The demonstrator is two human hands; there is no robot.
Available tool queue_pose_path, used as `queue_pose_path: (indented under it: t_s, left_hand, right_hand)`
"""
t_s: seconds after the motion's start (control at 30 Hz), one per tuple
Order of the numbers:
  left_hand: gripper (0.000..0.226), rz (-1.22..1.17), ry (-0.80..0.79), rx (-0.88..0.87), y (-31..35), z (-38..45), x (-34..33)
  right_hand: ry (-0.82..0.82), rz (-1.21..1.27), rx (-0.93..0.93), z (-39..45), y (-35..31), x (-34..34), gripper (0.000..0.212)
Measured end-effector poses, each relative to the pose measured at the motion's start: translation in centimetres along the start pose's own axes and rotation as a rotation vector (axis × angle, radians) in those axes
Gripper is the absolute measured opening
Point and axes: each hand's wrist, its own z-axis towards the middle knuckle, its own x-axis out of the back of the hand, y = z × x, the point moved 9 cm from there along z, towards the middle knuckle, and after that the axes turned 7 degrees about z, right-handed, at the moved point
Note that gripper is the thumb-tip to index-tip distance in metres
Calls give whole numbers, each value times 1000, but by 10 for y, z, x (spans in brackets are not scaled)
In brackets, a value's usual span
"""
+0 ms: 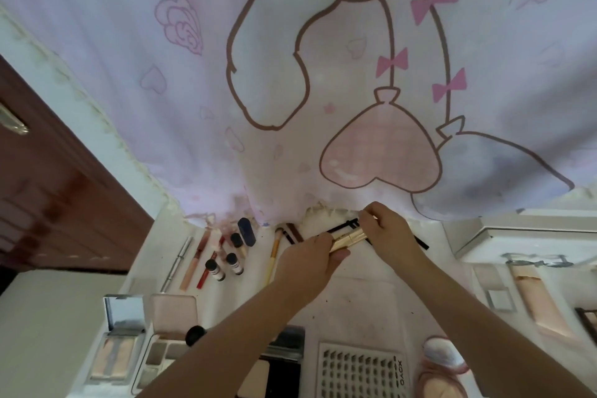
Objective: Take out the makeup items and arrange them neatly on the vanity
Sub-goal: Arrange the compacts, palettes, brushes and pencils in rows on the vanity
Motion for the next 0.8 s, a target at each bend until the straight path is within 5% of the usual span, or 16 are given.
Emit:
queue_pose_path:
  t_s: [0.2, 0.33, 0.47, 0.67, 0.8]
  left_hand:
    - [28, -173, -128, -90, 0, -16, 19]
    - [38, -21, -67, -49, -10, -22, 33]
    - [42, 143, -36, -33, -18, -24, 40]
    - [42, 50, -87, -25, -25, -22, 42]
    - [43, 169, -82, -33, -23, -26, 48]
  right_hand:
    - [-63, 111, 210, -20, -40, -3, 32]
    - [-253, -18, 218, -19, -45, -13, 19]
    - [-343, -232, 197, -17, -43, -18, 38]
    - [-393, -142, 345, -29, -57, -14, 21]
    - [-443, -56, 193, -25, -45, -18, 18]
